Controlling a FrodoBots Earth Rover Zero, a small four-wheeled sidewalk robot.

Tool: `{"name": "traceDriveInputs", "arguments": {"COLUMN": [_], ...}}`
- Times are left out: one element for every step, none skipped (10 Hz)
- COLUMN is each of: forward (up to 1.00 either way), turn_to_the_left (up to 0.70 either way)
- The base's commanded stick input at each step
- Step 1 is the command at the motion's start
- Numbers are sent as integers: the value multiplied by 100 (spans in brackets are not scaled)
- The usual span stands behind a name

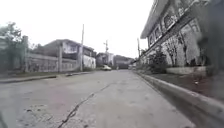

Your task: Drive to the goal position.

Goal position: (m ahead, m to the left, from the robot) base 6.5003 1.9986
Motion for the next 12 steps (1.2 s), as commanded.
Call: {"name": "traceDriveInputs", "arguments": {"forward": [70, 70, 70, 70, 70, 70, 70, 70, 70, 70, 70, 70], "turn_to_the_left": [0, 0, 0, 0, 0, 0, 0, 0, 0, 0, 0, 0]}}
